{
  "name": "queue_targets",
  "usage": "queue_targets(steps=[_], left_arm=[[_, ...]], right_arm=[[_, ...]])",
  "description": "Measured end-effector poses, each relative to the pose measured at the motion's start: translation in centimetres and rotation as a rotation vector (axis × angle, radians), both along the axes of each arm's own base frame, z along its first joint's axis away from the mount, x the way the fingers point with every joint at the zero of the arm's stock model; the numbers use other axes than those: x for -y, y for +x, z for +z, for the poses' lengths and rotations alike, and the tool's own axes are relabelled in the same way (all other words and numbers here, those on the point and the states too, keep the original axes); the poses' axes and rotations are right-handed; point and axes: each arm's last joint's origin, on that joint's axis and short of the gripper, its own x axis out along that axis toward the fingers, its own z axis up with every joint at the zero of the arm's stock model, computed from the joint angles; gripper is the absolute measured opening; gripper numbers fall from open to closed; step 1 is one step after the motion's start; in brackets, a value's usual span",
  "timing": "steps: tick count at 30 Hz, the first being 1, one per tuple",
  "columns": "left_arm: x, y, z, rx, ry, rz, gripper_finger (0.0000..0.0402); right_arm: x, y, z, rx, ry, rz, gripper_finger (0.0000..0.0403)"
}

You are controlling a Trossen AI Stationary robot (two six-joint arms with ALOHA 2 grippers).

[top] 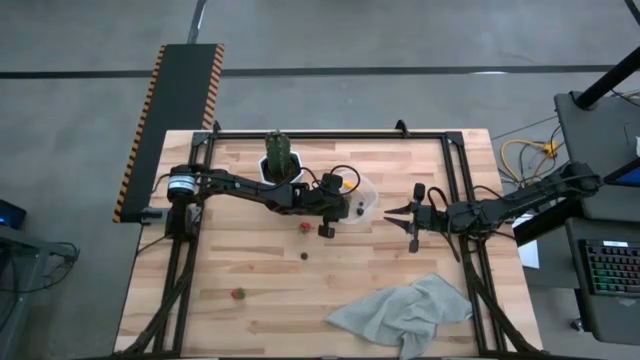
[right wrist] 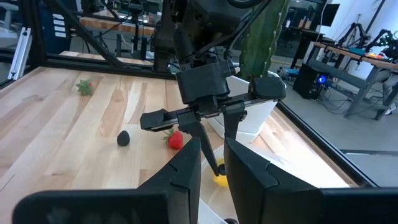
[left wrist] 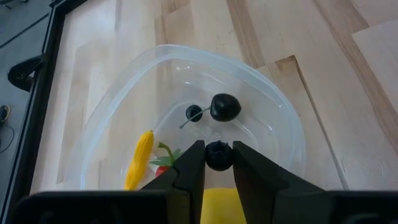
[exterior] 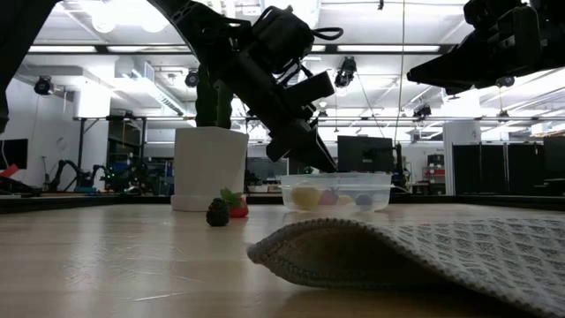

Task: Pick and placing Produce into tupperware
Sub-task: Put the blueberry into the transparent container, then put the top red strawberry into the transparent container

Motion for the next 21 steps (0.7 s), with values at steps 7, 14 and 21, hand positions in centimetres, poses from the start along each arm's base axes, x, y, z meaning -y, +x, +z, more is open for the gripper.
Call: queue_targets(steps=[7,14,21], left_arm=[[0.0,0.0,0.0,0.001,-0.01,-0.011,0.0102],[0.0,0.1,0.2,0.006,-0.01,-0.01,0.017],[1.0,-0.2,1.2,0.016,0.03,0.009,0.0185]], right_arm=[[0.0,0.0,0.0,0.0,0.0,0.0,0.0063],[0.0,0.0,0.0,0.0,0.0,0.0,0.0063],[0.0,0.0,0.0,-0.003,-0.001,0.0,0.0063]])
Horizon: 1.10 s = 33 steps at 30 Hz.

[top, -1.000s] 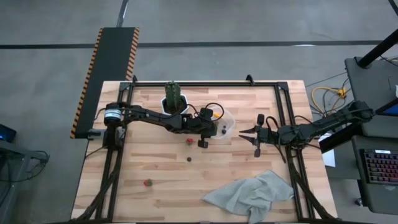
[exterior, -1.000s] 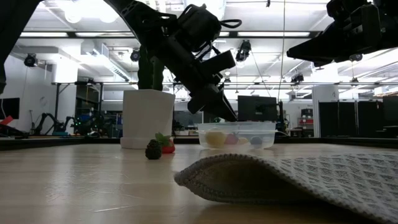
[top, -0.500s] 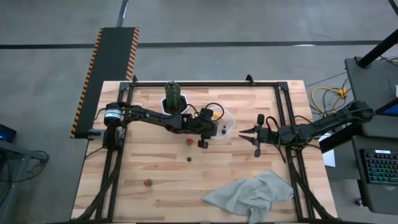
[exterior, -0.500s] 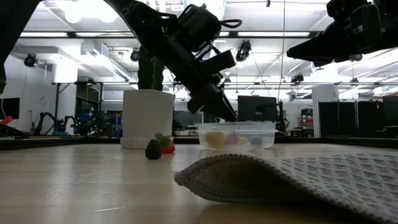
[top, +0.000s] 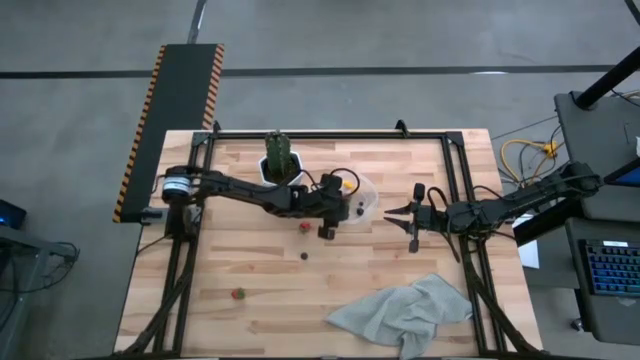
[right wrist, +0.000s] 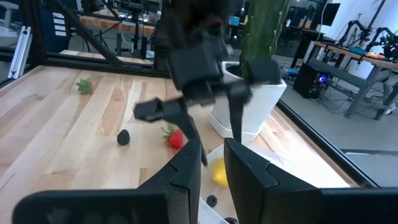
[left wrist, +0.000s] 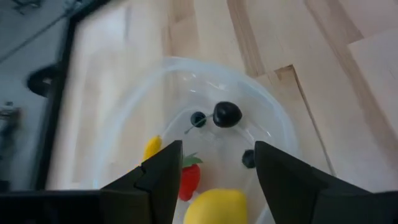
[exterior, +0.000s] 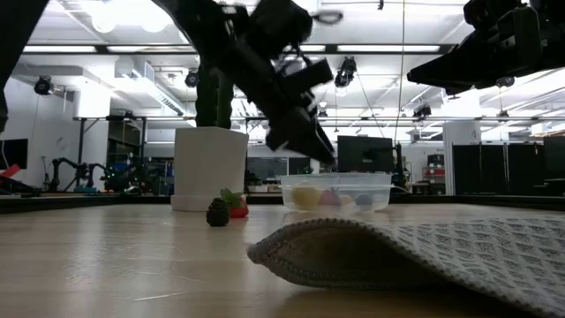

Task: Pick and placing Produce into tupperware
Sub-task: Put the top red strawberry into the transparent container

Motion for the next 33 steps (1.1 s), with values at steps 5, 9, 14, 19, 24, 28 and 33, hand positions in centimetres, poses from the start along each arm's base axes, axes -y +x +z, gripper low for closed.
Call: queue_targets(steps=[5,9,14,19,24,28,33], left_arm=[[2.3,-1.4,2.4,-0.007,0.05,0.034,0.0184],[4.1,-3.0,3.9,-0.031,-0.001,0.07,0.0184],[5.7,-5.1,3.6,-0.149,-0.104,0.17,0.0184],[6.8,-6.5,2.1,-0.279,-0.159,0.3,0.0184],[7.3,-7.3,1.2,-0.33,-0.197,0.419,0.0184],[7.5,-7.5,1.1,-0.319,-0.244,0.489,0.0184],[7.6,-7.7,0.9,-0.314,-0.316,0.551,0.0184]], right_arm=[[0.0,0.0,0.0,-0.001,0.0,0.0,0.0063],[0.0,0.0,0.0,0.0,0.0,0.0,0.0063],[0.0,0.0,0.0,0.0,0.0,0.0,0.0063],[0.0,0.0,0.0,0.002,0.011,-0.001,0.0063],[0.0,0.0,0.0,0.002,0.015,-0.001,0.0063],[0.0,0.0,0.0,-0.001,0.014,-0.001,0.0063],[0.0,0.0,-0.1,-0.006,0.013,-0.001,0.0063]])
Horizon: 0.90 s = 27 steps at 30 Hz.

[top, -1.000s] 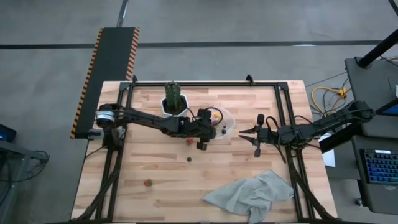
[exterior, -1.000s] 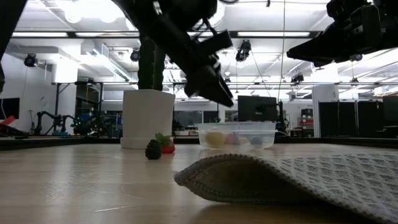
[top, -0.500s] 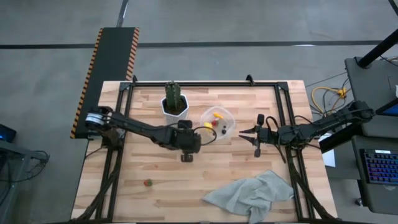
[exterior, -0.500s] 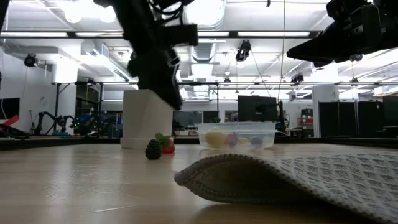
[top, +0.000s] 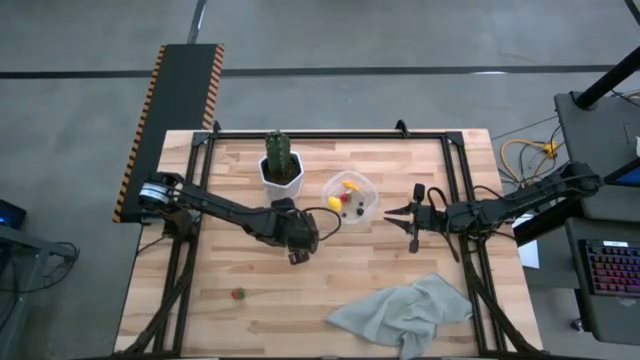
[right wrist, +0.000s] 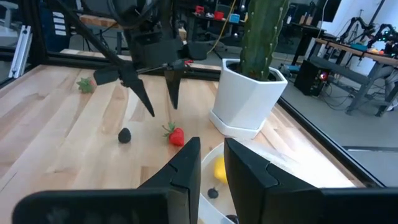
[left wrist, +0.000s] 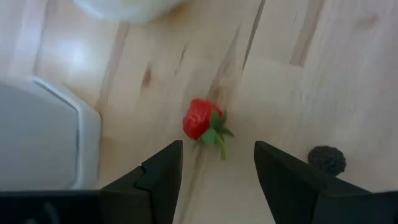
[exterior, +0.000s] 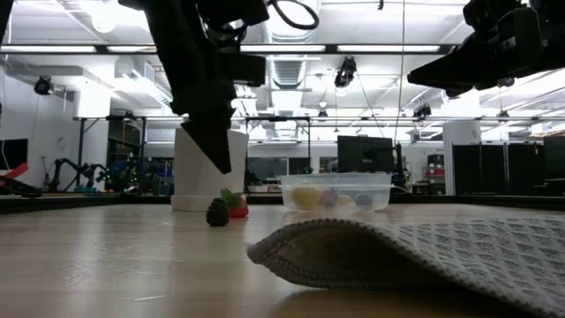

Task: Pick and placing Produce into tupperware
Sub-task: Put the top red strawberry into the transparent container

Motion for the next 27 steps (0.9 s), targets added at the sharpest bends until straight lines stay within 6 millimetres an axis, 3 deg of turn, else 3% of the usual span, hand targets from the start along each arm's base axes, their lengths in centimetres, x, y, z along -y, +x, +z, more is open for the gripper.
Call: queue_targets(steps=[11,27], left_arm=[[-0.3,-0.7,-1.7,0.036,-0.077,0.168,0.0184],[-1.5,-0.5,-2.1,0.084,-0.119,0.276,0.0184]], right_arm=[[0.0,0.0,-0.1,-0.013,-0.001,0.0,0.0063],[0.0,0.0,-0.1,-0.013,0.0,0.0,0.0063]])
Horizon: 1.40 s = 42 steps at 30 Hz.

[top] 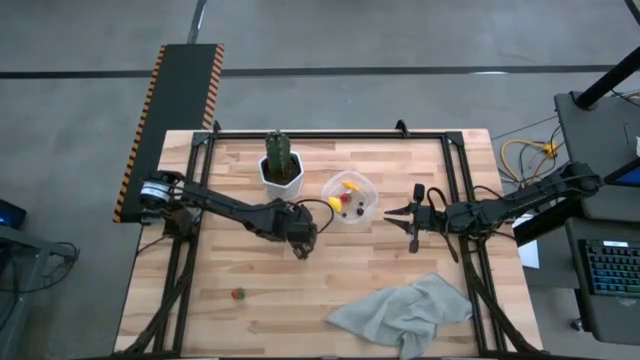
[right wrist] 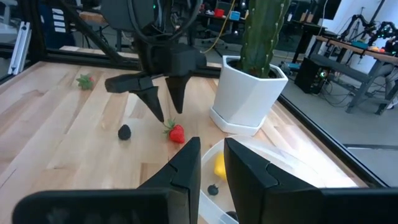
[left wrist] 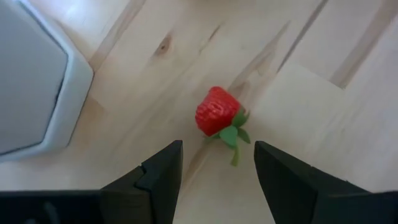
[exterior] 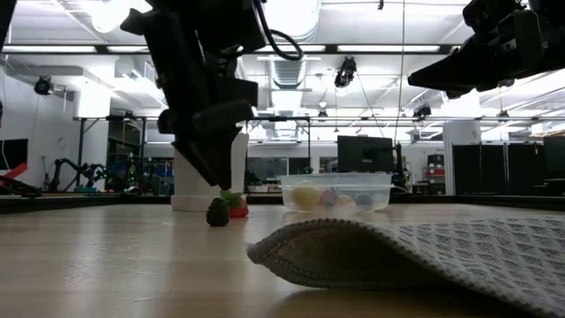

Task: Pick and placing Produce into tupperware
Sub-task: Put the top red strawberry into the transparent container

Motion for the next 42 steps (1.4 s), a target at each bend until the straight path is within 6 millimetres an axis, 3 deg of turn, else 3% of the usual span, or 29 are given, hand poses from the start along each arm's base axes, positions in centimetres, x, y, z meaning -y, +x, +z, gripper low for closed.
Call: queue_targets(steps=[11,30,42], left_arm=[[-0.6,-0.5,-1.4,0.015,-0.071,0.081,0.0184],[-1.0,-0.1,-1.5,0.06,-0.118,0.106,0.0184],[-0.8,0.7,-3.4,0.029,-0.145,0.096,0.0184]], right_arm=[[0.0,0.0,0.0,0.001,0.0,0.0,0.0063],[0.0,0.0,0.0,0.001,-0.001,-0.001,0.0063],[0.0,0.0,0.0,0.002,0.0,-0.001,0.0063]])
